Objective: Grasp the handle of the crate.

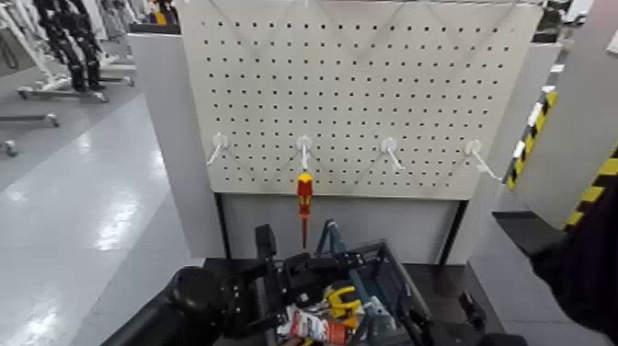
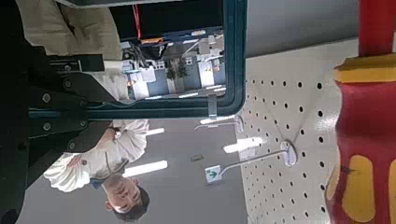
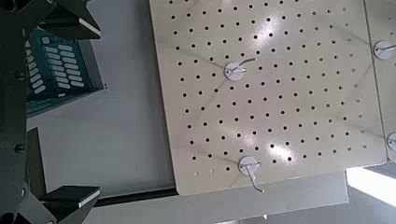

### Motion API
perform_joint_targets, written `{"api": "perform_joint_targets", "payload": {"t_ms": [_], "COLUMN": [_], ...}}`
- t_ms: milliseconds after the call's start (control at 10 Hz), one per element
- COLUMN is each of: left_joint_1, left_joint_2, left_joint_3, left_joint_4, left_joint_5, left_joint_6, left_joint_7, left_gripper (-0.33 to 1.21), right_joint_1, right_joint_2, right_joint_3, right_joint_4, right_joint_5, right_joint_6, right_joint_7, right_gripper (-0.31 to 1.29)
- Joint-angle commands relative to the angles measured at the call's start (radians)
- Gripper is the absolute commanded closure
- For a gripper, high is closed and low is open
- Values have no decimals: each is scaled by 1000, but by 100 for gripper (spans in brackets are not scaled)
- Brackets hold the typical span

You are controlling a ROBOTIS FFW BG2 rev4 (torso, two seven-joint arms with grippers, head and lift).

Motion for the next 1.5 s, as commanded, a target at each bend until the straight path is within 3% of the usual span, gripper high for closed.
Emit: {"api": "perform_joint_targets", "payload": {"t_ms": [100, 500, 800, 1200, 1500], "left_joint_1": [67, 222, 304, 365, 394], "left_joint_2": [16, 82, 103, 131, 131], "left_joint_3": [34, 84, 112, 130, 156], "left_joint_4": [-94, -331, -490, -578, -598], "left_joint_5": [0, 68, 140, 207, 224], "left_joint_6": [16, 66, 66, 85, 85], "left_joint_7": [3, 111, 209, 284, 315], "left_gripper": [119, 119, 119, 119, 119], "right_joint_1": [4, 9, 10, 12, 14], "right_joint_2": [0, 3, 3, 5, 6], "right_joint_3": [-4, -10, -13, -13, -18], "right_joint_4": [0, -3, -8, -8, -9], "right_joint_5": [2, 5, 5, 5, 5], "right_joint_6": [0, 0, 0, -3, 0], "right_joint_7": [0, 0, 3, 8, 21], "right_gripper": [13, 13, 13, 13, 13]}}
